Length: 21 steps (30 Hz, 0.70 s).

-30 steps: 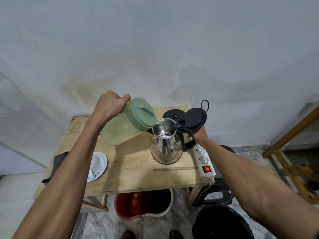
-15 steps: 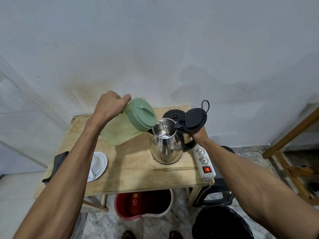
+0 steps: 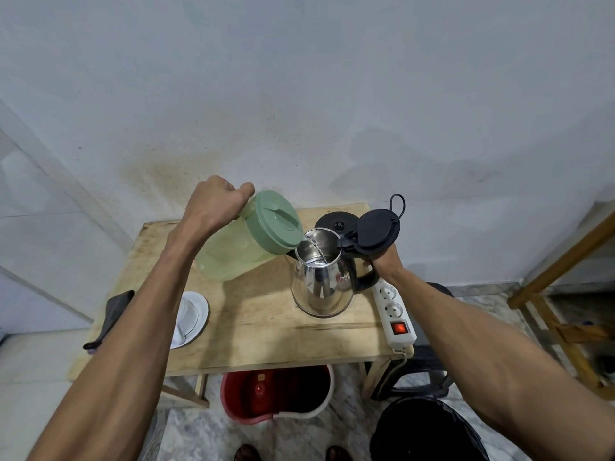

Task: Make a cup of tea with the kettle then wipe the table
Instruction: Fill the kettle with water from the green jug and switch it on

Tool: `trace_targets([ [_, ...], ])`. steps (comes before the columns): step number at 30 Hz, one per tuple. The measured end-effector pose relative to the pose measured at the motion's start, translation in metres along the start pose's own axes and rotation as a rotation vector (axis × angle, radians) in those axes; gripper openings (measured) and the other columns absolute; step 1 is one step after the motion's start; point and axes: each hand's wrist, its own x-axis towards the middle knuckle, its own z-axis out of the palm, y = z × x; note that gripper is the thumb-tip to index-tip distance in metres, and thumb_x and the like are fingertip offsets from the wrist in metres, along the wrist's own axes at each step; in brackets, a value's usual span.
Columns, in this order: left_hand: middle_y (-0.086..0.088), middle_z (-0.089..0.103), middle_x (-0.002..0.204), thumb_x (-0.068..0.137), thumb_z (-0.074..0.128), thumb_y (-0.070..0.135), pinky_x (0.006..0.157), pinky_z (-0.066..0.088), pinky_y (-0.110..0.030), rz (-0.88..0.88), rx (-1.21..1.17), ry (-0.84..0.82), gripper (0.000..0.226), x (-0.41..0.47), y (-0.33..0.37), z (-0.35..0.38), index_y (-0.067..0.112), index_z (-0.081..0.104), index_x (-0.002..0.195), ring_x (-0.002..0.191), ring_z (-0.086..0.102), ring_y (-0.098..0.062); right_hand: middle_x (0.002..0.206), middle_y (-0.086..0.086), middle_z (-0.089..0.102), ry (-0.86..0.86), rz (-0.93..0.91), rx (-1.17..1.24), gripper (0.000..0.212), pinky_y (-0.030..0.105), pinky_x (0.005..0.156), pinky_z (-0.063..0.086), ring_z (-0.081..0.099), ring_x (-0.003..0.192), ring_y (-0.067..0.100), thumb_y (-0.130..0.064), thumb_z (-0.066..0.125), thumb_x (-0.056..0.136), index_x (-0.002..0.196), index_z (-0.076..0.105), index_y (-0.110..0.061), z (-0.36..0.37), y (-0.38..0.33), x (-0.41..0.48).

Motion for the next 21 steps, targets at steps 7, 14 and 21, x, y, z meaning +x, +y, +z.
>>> trace_targets([
  [7,-0.003,0.044,0.044,0.082,0.052,0.035,0.053,0.032,-0.031,0.013,0.010,0.008,0.045,-0.0010,0.0011,0.0004,0.011,0.037,0.047,0.048,0.035,-0.022,0.078,0.019,0.064,0.002,-0.005,0.005,0.003,0.033,0.051,0.046,0.054,0.065,0.030,-0.006,0.067,0.087,0.089,0.066,-0.004,0.0000,0.0016,0.0008],
  [14,0.000,0.041,0.040,0.083,0.053,0.034,0.051,0.030,-0.029,0.023,0.014,0.008,0.047,-0.0003,0.0008,0.0014,0.012,0.035,0.045,0.045,0.033,-0.023,0.077,0.019,0.062,0.002,0.014,0.017,0.003,0.030,0.048,0.044,0.053,0.063,0.029,-0.002,0.067,0.086,0.086,0.066,-0.005,-0.0004,0.0011,0.0007],
  [21,0.006,0.037,0.031,0.083,0.054,0.033,0.051,0.030,-0.028,0.014,-0.004,0.014,0.048,0.0016,-0.0019,0.0034,0.011,0.036,0.044,0.042,0.031,-0.021,0.078,0.020,0.065,-0.004,0.004,-0.006,0.001,0.034,0.053,0.047,0.055,0.064,0.029,-0.007,0.067,0.087,0.087,0.066,-0.007,-0.0014,0.0012,-0.0002],
])
